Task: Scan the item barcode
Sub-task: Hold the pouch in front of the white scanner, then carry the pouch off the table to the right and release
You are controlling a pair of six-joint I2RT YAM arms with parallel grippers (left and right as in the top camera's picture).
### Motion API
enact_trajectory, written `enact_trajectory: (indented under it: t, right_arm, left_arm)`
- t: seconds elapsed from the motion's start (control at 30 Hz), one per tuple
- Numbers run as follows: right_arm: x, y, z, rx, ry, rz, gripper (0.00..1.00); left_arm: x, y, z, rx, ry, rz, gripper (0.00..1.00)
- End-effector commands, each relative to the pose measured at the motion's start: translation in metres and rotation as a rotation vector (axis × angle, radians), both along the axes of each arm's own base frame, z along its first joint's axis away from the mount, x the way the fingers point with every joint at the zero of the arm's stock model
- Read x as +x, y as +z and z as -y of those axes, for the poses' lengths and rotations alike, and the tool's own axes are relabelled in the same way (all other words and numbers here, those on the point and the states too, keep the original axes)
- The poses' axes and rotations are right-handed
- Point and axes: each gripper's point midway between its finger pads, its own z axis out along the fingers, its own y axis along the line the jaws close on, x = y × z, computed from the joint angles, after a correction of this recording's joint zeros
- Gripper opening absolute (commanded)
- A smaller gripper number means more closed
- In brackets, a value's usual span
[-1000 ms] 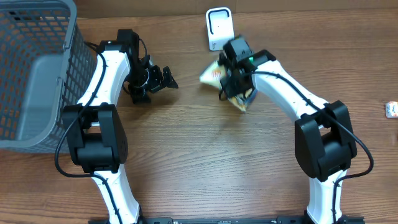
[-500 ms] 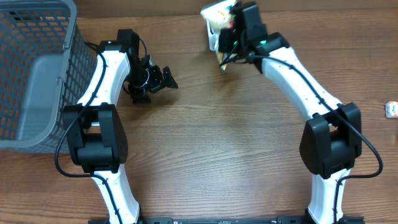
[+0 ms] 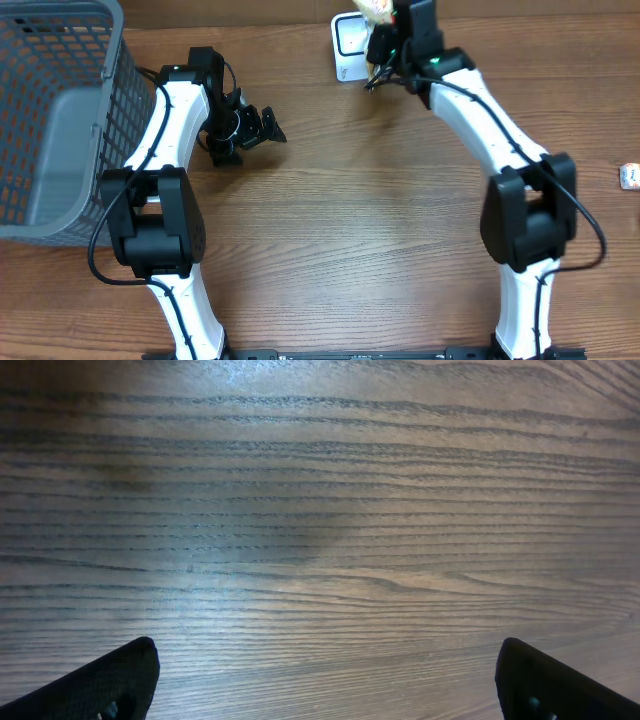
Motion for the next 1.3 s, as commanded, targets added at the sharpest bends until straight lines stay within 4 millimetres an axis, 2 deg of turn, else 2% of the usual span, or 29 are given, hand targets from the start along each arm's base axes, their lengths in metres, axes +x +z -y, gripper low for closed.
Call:
enact_trajectory:
  t: [0.0, 0.1, 0.33, 0.6, 0.7, 0.8, 0.83, 0.97, 1.07, 1.1, 1.17, 1.27]
  right_arm:
    - [0.009, -0.02, -0.008, -0.117, 0.013, 0.032, 0.04]
    - [0.011, -0.031, -0.018, -0.181, 0.043, 0.057, 0.04]
    - [0.015, -0.016, -0.024, -0.299, 0.03, 0.143, 0.04]
    - [0.015, -0.01, -0.022, -0.309, 0.017, 0.137, 0.04]
    - [0.017, 0.001, -0.021, -0.313, 0.006, 0.144, 0.04]
    - [0.018, 0.023, -0.013, -0.278, -0.063, 0.139, 0.04]
    - [0.019, 0.034, -0.003, -0.247, -0.125, 0.134, 0.04]
    - [0.019, 0.084, 0.056, -0.083, -0.383, 0.111, 0.04]
    - [0.012, 0.11, 0.117, -0.004, -0.542, 0.079, 0.04]
    - [0.004, 0.114, 0.155, 0.017, -0.629, 0.05, 0.04]
    - [-0.009, 0.11, 0.204, 0.018, -0.735, -0.006, 0.04]
    - [-0.036, 0.087, 0.273, -0.003, -0.887, -0.133, 0.04]
  left_arm:
    - [0.005, 0.006, 0.0, 0.004, -0.017, 0.031, 1.0]
    - [0.005, 0.006, 0.0, 0.004, -0.017, 0.031, 1.0]
    - [0.005, 0.006, 0.0, 0.004, -0.017, 0.031, 1.0]
    - [0.005, 0.006, -0.001, 0.004, -0.017, 0.031, 1.0]
    - [0.005, 0.006, 0.0, 0.004, -0.017, 0.031, 1.0]
    - [0.005, 0.006, 0.0, 0.004, -0.017, 0.031, 1.0]
    - [0.005, 0.006, 0.0, 0.004, -0.017, 0.031, 1.0]
    - [0.005, 0.006, 0.0, 0.004, -0.017, 0.031, 1.0]
    - [0.005, 0.006, 0.0, 0.004, -0.017, 0.031, 1.0]
    - [0.005, 0.006, 0.0, 0.004, -0.017, 0.031, 1.0]
    - [0.005, 0.006, 0.0, 0.004, -0.017, 0.031, 1.0]
    - [0.005, 0.006, 0.0, 0.004, -0.017, 0.031, 1.0]
